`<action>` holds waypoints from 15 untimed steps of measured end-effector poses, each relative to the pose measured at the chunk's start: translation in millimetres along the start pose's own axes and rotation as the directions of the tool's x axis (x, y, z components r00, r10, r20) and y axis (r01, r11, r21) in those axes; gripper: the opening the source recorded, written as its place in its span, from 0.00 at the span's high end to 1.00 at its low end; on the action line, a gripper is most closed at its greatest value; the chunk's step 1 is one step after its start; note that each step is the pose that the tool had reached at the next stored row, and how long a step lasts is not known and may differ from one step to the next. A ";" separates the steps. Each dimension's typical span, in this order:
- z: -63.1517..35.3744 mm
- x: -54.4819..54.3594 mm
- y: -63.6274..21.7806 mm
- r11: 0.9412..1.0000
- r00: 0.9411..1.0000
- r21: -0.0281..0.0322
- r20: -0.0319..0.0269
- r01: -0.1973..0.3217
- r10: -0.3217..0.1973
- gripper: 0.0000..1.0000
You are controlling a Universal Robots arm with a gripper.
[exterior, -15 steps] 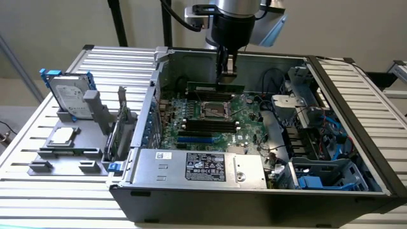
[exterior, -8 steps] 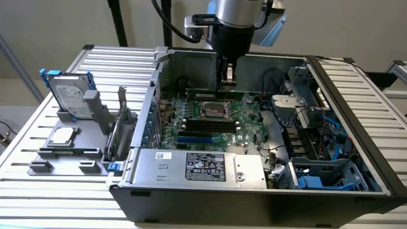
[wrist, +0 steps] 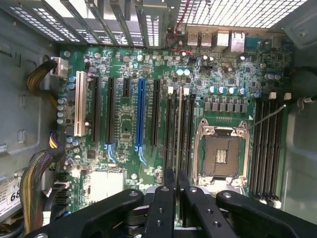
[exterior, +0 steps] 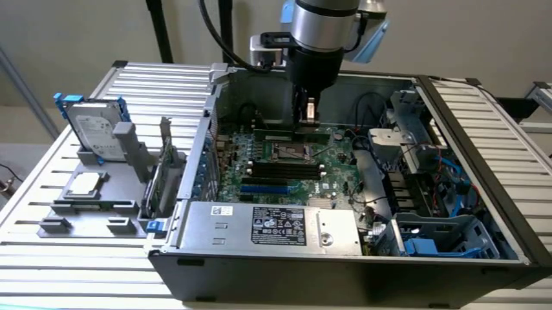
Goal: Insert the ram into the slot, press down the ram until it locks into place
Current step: 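Insert the ram into the slot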
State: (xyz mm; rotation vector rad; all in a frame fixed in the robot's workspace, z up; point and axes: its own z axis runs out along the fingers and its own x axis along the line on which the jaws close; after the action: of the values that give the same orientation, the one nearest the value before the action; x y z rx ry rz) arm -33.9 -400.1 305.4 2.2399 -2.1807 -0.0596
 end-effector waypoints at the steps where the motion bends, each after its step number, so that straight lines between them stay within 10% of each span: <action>1: 1.8 0.3 -0.1 1.000 1.000 0.000 0.000 0.000 0.000 0.87; 15: 27.3 1.0 -1.3 1.000 1.000 0.000 -0.001 -0.001 0.001 0.87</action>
State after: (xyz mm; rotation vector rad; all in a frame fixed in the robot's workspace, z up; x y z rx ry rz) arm -33.6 -400.7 278.0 2.2389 -2.1811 -0.0589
